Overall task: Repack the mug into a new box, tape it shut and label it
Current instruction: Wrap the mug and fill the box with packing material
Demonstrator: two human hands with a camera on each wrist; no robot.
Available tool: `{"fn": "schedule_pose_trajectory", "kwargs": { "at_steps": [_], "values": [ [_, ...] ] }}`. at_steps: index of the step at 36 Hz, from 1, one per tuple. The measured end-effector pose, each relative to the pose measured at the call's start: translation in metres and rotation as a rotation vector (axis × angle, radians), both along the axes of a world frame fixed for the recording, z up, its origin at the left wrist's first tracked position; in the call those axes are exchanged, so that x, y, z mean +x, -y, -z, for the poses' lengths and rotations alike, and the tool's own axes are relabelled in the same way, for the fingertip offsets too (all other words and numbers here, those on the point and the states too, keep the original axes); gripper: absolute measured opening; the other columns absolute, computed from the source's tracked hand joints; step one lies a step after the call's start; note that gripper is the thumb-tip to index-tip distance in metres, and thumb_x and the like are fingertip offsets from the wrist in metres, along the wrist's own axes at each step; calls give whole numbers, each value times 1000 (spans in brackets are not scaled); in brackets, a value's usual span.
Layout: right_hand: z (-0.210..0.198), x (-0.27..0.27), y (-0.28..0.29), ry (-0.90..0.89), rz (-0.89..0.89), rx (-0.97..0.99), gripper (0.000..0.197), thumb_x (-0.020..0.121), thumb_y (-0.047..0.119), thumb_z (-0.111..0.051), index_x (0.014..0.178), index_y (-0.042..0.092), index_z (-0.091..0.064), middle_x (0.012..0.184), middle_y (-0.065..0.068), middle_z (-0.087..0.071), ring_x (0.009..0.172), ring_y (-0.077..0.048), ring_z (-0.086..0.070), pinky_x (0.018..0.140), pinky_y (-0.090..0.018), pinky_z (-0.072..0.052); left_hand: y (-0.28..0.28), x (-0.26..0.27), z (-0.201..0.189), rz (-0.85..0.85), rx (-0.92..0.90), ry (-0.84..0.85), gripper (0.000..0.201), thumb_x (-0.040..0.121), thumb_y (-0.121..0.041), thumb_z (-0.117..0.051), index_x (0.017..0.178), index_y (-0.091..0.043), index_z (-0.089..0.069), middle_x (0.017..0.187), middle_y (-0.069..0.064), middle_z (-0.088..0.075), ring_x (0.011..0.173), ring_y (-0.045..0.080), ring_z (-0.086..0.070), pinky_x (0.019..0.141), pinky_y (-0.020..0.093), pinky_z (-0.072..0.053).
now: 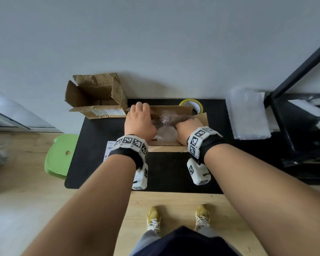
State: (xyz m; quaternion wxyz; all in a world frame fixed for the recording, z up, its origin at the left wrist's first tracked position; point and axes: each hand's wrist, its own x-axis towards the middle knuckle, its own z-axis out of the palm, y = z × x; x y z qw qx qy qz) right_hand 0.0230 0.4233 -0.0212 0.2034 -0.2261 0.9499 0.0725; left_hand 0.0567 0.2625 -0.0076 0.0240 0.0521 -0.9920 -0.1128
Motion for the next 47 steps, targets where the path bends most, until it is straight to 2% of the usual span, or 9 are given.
{"fn": "schedule_pose_trajectory", "kwargs": {
  "at_steps": [5,9,13,18,28,34,38,44,47],
  "values": [
    [-7,-3,4,17,73,-28,17,93,16,-47,79,16,-57,86,-4,-62,91,-27,-63,73,-33,-45,-2,-2,-1,113,-40,235,23,83,-19,-59,105,-14,-63,112,6,-57,106,25,-54,89,37,-49],
    [-15,-11,10,60,121,-176,19,94,13,-47,99,15,-65,91,-3,-63,82,-24,-59,68,-33,-46,-7,-5,7,150,-92,378,28,82,-21,-62,109,-16,-67,113,7,-61,105,26,-59,87,38,-52],
    [-17,-8,10,-67,35,-329,20,95,17,-47,97,20,-67,96,-1,-60,86,-23,-60,63,-31,-43,-13,-8,13,150,-75,397,40,79,-19,-66,118,-17,-61,119,6,-57,109,26,-57,89,37,-51],
    [0,-12,8,81,44,-235,27,90,18,-58,117,17,-61,111,-4,-61,96,-25,-62,79,-37,-53,-18,-10,22,144,-30,437,46,83,-20,-62,127,-18,-52,125,7,-53,112,27,-55,89,39,-50],
    [25,-18,14,222,86,-64,16,94,15,-52,97,11,-67,92,-8,-67,79,-25,-65,75,-37,-55,-18,-18,26,151,-39,546,49,82,-19,-60,130,-18,-47,115,5,-62,105,25,-60,83,37,-51],
    [23,-20,13,220,70,-30,14,94,17,-55,99,11,-66,85,-6,-61,79,-25,-63,75,-36,-54,-19,-18,27,145,-28,519,44,87,-19,-56,130,-17,-47,120,7,-60,109,26,-58,89,40,-51],
    [12,-15,12,224,74,-27,18,96,14,-52,106,8,-65,100,-10,-65,88,-26,-64,75,-34,-50,-18,-11,23,116,22,444,46,88,-17,-52,133,-16,-45,125,8,-56,111,26,-57,90,39,-51],
    [-17,-7,7,136,90,-38,15,95,17,-54,103,9,-65,91,-7,-61,84,-24,-60,77,-35,-50,-11,3,9,86,75,244,40,87,-18,-50,127,-17,-51,126,4,-55,114,24,-53,87,36,-48],
    [-28,-2,1,14,75,-117,22,93,28,-58,106,13,-64,102,-4,-60,93,-25,-60,83,-40,-51,-9,9,-2,78,84,115,44,86,-20,-54,130,-16,-50,132,3,-51,120,23,-48,91,36,-45]
  ]
}}
